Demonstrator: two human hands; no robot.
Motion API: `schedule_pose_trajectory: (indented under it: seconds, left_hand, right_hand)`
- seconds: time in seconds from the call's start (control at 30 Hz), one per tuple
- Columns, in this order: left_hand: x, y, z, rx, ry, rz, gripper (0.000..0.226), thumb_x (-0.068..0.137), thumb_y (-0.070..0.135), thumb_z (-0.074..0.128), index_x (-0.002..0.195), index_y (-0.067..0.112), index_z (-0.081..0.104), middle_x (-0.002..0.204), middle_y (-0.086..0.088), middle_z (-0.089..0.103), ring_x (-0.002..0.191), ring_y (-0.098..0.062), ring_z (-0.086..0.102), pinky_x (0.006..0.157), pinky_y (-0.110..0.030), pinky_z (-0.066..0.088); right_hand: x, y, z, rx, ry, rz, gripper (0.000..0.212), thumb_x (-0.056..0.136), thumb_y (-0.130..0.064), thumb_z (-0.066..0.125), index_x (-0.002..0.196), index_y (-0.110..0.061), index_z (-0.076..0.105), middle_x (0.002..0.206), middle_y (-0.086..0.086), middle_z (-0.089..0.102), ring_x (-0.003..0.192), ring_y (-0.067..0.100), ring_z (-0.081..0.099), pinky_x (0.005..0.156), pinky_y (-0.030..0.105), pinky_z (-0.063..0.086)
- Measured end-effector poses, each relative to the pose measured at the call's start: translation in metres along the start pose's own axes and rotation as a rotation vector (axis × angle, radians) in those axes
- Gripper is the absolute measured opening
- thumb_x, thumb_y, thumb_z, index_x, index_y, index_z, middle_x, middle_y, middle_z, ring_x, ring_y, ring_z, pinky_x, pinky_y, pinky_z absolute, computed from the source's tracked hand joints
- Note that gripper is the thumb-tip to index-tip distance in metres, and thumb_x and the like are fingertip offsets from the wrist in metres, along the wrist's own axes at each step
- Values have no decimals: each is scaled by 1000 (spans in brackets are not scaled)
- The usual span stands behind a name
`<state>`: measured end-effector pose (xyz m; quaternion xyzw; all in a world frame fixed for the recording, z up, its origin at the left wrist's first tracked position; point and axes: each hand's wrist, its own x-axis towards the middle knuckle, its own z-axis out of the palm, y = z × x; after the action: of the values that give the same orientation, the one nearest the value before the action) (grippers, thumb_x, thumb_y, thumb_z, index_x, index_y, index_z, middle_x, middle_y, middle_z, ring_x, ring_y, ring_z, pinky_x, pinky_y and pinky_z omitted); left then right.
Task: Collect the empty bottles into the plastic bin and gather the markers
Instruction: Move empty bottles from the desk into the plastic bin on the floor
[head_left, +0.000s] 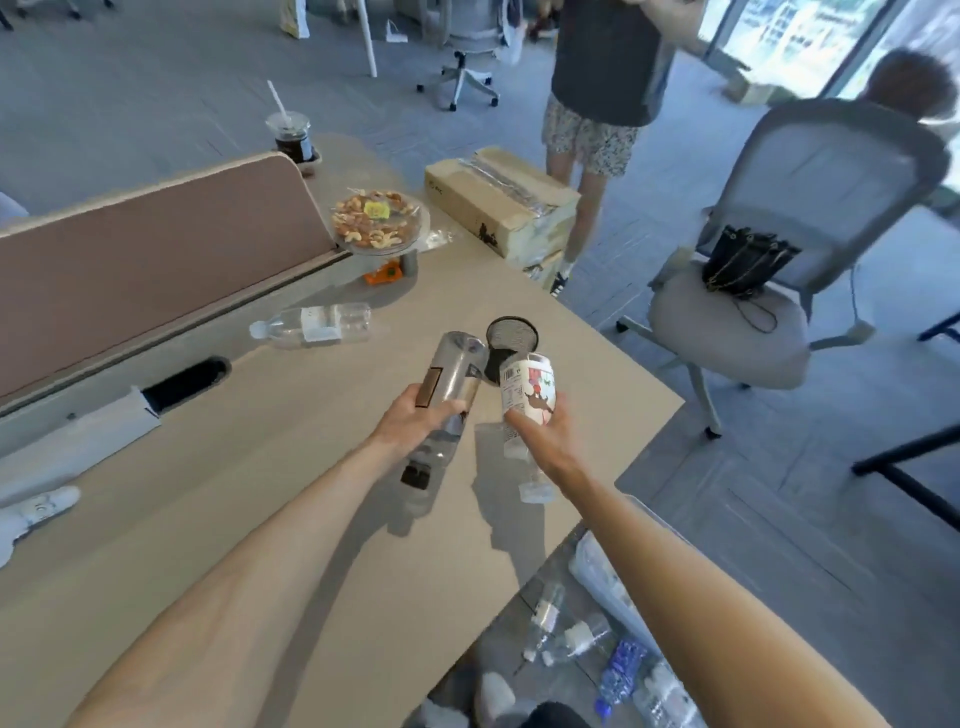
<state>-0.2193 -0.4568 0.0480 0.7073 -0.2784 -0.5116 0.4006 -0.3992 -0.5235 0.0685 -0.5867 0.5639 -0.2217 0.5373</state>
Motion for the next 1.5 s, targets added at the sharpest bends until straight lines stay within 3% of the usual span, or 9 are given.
schedule_pose_trajectory:
  seconds: [0.17, 0.53, 0.63, 0.73, 0.87, 1.07, 1.23, 1.4, 1.5]
  left_hand:
    - [-16, 13, 99, -25, -112, -34, 42, 87, 35, 71, 117, 15, 51, 96, -7, 62, 63, -17, 67, 54, -34, 58]
    - [-44, -3, 326, 236, -331, -94, 32, 87, 43, 69, 107, 27, 50, 99, -3, 63, 85, -24, 65, 77, -44, 57]
    - [-37, -30, 364, 295, -325, -159, 62, 82, 50, 71, 129, 18, 46, 118, -11, 63, 94, -24, 65, 88, -47, 56]
    - [-22, -59, 389, 360, -326, -203, 60, 79, 56, 71, 123, 23, 47, 116, -8, 64, 96, -22, 64, 91, -48, 55]
    - [17, -93, 418, 438, -334, -272, 58, 79, 57, 70, 119, 21, 50, 108, -5, 65, 87, -19, 64, 82, -42, 57]
    - [97, -144, 448, 437, -333, -297, 74, 76, 60, 70, 132, 16, 48, 121, -4, 61, 108, -27, 63, 94, -49, 53]
    - [148, -184, 459, 481, -367, -334, 50, 85, 51, 67, 123, 25, 48, 112, -3, 64, 99, -27, 68, 80, -41, 60]
    - [192, -220, 460, 522, -373, -343, 39, 87, 45, 68, 117, 26, 51, 102, 0, 67, 89, -24, 72, 79, -41, 58]
    - [211, -236, 458, 557, -370, -341, 42, 86, 45, 68, 119, 26, 50, 104, 1, 65, 93, -23, 70, 73, -38, 58]
  right_hand:
    - [-25, 57, -91, 37, 154, 101, 46, 85, -25, 68, 124, -19, 44, 104, 1, 59, 83, 10, 58, 57, 14, 45]
    - [-94, 240, -279, 293, 389, 458, 42, 71, -38, 68, 106, -17, 59, 101, 10, 70, 94, 30, 67, 88, 50, 55]
    - [-102, 297, -300, 398, 409, 610, 47, 77, -38, 69, 113, -10, 57, 108, 13, 67, 101, 32, 64, 92, 49, 53]
    - [-98, 346, -306, 471, 425, 722, 83, 63, -54, 68, 128, -6, 51, 116, 14, 64, 101, 33, 65, 80, 44, 57]
    - [-73, 393, -310, 519, 428, 797, 62, 83, -38, 68, 130, -6, 43, 116, 15, 62, 92, 29, 65, 51, 27, 47]
    - [-17, 471, -307, 497, 444, 843, 66, 77, -42, 68, 127, -3, 50, 113, 14, 64, 89, 27, 66, 50, 24, 44]
    - [41, 523, -289, 503, 407, 856, 53, 86, -36, 62, 126, -5, 46, 105, 9, 58, 77, 16, 56, 55, 27, 38]
    - [120, 562, -260, 555, 413, 858, 103, 65, -60, 64, 144, -4, 29, 135, 11, 50, 118, 33, 53, 92, 50, 50]
    - [157, 594, -244, 673, 416, 812, 99, 72, -61, 64, 148, -11, 24, 147, 7, 40, 128, 32, 47, 100, 56, 46]
